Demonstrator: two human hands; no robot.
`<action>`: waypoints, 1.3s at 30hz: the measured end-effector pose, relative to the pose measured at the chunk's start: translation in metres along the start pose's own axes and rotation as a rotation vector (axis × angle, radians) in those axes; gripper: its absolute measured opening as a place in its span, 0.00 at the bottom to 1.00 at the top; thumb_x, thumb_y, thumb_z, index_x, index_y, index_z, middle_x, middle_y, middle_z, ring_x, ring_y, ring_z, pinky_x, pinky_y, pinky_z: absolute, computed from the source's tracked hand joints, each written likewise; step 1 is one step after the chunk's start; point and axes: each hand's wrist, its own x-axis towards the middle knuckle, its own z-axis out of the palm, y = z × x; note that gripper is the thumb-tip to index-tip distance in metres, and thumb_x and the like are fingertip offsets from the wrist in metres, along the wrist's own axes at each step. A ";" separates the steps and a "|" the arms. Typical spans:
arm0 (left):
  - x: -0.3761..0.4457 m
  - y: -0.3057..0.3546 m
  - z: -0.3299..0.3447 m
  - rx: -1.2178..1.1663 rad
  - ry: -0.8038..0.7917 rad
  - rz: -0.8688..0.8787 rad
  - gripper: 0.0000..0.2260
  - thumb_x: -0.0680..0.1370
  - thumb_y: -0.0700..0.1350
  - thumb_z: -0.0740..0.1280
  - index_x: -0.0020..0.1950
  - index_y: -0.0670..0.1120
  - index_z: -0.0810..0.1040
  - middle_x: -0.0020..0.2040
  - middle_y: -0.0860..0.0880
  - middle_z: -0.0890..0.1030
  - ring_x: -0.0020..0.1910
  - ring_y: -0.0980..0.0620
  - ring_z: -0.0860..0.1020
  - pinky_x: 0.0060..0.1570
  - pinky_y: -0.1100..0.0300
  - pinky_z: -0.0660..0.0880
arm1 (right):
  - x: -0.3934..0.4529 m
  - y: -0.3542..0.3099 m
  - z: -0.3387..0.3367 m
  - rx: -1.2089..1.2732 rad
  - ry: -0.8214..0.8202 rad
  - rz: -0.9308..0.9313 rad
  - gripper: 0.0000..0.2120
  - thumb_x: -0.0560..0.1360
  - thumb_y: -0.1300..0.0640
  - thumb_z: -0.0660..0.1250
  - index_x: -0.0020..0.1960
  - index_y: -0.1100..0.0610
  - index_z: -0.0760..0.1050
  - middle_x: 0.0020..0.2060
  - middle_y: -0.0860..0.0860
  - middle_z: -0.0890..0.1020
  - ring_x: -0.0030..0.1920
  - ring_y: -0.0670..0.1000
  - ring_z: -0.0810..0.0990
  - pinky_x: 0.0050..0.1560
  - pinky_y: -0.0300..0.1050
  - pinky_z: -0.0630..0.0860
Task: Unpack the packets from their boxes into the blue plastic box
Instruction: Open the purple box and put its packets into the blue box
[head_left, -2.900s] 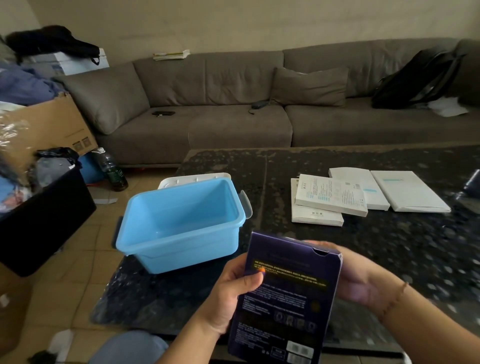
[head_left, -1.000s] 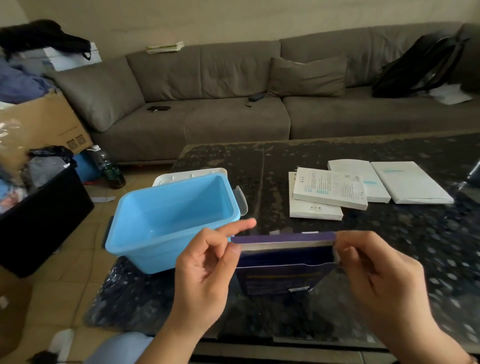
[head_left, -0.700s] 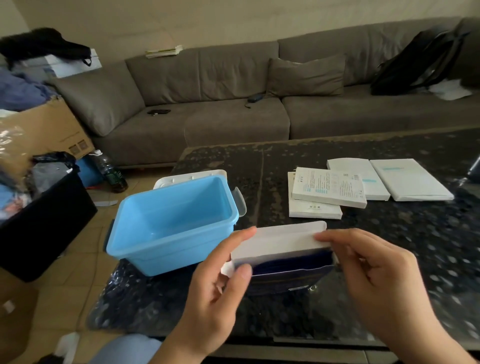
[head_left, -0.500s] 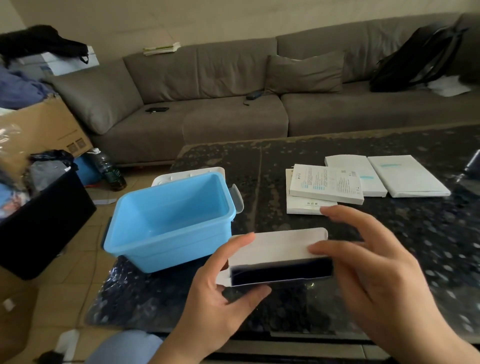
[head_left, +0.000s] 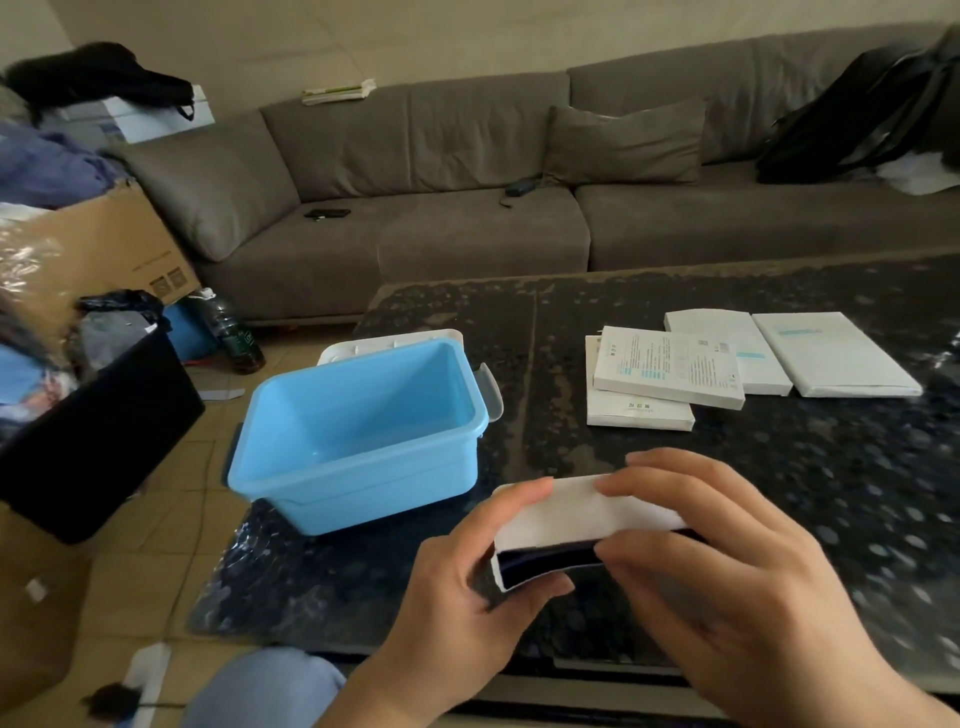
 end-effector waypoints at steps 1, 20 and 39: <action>0.002 0.000 0.005 -0.007 0.004 0.023 0.28 0.72 0.40 0.76 0.69 0.56 0.73 0.56 0.60 0.82 0.53 0.57 0.82 0.52 0.66 0.78 | -0.001 0.002 -0.003 0.001 -0.005 0.019 0.04 0.73 0.57 0.69 0.44 0.55 0.83 0.56 0.50 0.81 0.60 0.56 0.78 0.50 0.51 0.78; 0.033 -0.054 0.030 0.063 -0.208 0.137 0.27 0.76 0.41 0.73 0.72 0.57 0.71 0.66 0.61 0.76 0.65 0.55 0.76 0.68 0.57 0.70 | -0.028 0.019 0.027 -0.427 0.067 0.037 0.07 0.74 0.57 0.67 0.39 0.56 0.81 0.57 0.54 0.82 0.55 0.57 0.79 0.42 0.51 0.79; -0.033 -0.096 -0.013 0.831 -0.309 0.340 0.29 0.72 0.49 0.74 0.72 0.54 0.72 0.75 0.44 0.67 0.69 0.42 0.71 0.67 0.40 0.67 | -0.073 -0.060 0.135 -0.549 -0.018 0.120 0.07 0.69 0.60 0.67 0.33 0.52 0.77 0.38 0.48 0.82 0.30 0.53 0.75 0.31 0.47 0.64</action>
